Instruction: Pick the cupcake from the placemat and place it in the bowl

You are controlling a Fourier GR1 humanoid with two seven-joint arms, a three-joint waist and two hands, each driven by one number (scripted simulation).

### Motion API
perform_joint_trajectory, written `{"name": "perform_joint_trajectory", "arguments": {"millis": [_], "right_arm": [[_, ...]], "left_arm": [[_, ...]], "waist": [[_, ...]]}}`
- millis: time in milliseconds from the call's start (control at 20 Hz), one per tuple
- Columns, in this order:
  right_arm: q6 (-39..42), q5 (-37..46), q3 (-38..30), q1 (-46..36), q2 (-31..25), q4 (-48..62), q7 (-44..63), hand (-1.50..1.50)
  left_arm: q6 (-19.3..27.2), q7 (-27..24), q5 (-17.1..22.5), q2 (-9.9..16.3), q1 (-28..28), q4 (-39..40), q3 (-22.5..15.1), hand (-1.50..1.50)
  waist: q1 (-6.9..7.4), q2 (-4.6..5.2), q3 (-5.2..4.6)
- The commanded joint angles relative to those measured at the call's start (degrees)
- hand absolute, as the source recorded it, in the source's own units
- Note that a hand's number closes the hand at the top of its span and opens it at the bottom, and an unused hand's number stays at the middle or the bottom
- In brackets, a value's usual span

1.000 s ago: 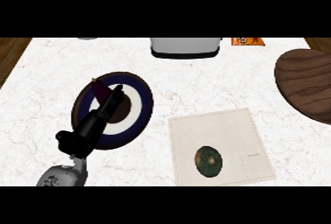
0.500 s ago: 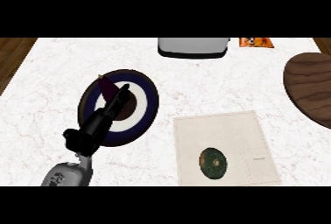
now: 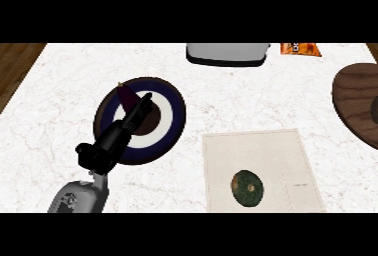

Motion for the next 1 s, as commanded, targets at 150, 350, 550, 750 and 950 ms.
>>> {"name": "perform_joint_trajectory", "arguments": {"millis": [150, 350, 550, 750, 950], "right_arm": [[8.4, 5.5, 5.2, -7.7, 2.3, 11.9, -6.7, -1.50], [11.2, 2.2, 2.7, -10.3, 2.7, 15.3, -10.5, -1.50], [15.4, -3.2, -1.8, -14.1, 2.0, 18.4, -8.3, -1.50], [20.2, -8.9, -6.4, -16.8, 1.9, 22.6, -2.5, -1.50], [25.4, -10.7, -7.7, -18.1, -0.4, 26.3, 1.6, -1.50]], "left_arm": [[-0.8, -0.9, 0.2, 0.0, -0.7, 1.3, 0.3, 0.00], [0.0, 1.1, -0.2, -0.8, -0.7, -0.8, -0.4, 0.00], [0.1, 0.7, -0.7, -1.2, 0.5, -0.8, -1.2, 0.00], [-0.2, -0.2, -0.5, -0.5, 0.4, -0.2, -0.3, 0.00], [-0.4, -0.4, -0.7, -0.3, 0.2, -0.7, -0.3, 0.00]], "waist": [[0.72, 0.46, 0.12], [-0.08, 0.18, 0.15], [0.11, 0.31, 0.17], [0.27, 0.49, 0.17], [0.80, 0.68, 0.22]]}}
